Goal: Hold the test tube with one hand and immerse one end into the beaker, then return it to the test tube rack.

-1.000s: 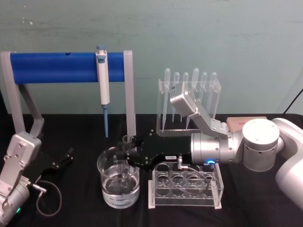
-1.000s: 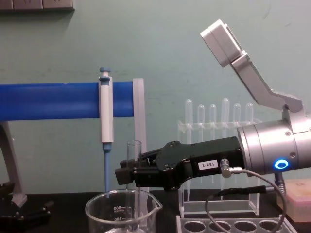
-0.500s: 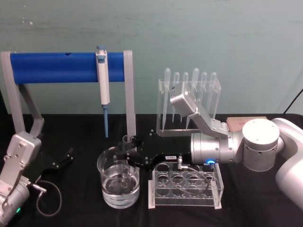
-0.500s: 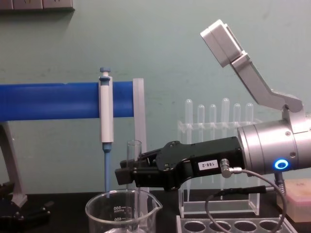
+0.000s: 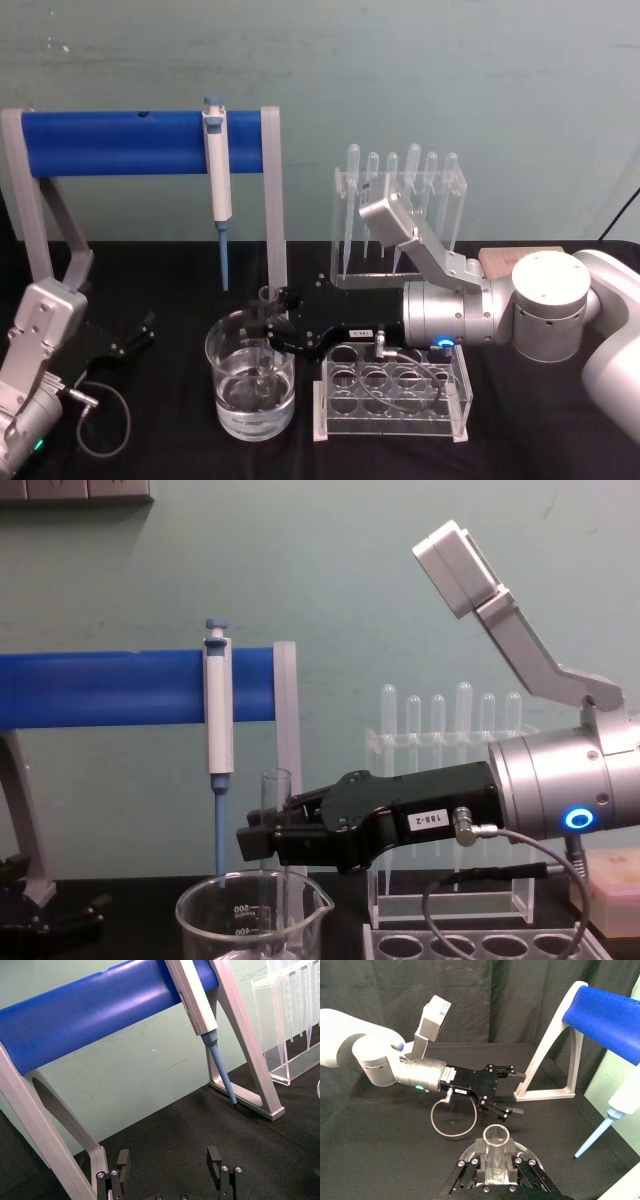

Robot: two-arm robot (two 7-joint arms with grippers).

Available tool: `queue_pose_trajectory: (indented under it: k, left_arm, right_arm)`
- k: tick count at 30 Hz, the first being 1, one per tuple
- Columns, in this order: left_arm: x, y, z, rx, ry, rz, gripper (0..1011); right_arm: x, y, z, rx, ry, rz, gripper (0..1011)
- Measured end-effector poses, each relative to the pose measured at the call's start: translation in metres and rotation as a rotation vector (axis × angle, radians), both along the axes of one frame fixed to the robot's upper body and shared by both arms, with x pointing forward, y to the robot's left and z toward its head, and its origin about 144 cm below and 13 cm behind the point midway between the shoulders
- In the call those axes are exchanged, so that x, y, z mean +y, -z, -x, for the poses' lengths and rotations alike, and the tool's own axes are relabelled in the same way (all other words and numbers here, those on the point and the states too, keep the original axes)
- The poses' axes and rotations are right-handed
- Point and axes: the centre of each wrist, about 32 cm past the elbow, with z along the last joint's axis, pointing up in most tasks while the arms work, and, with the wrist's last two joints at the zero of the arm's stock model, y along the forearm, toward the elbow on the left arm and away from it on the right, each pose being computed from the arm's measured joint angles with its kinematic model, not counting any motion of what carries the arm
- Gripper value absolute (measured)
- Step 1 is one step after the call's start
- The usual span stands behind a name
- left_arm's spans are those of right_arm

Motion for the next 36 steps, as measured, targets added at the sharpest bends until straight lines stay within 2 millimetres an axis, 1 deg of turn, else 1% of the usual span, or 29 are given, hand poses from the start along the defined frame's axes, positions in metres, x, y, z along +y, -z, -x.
queue_pose_trajectory:
  k: [36]
  left_arm:
    - [0.0000,0.0000,0.0000,0.000,0.000,0.000,1000]
  right_arm:
    - [0.0000,0.0000,0.0000,0.000,0.000,0.000,226]
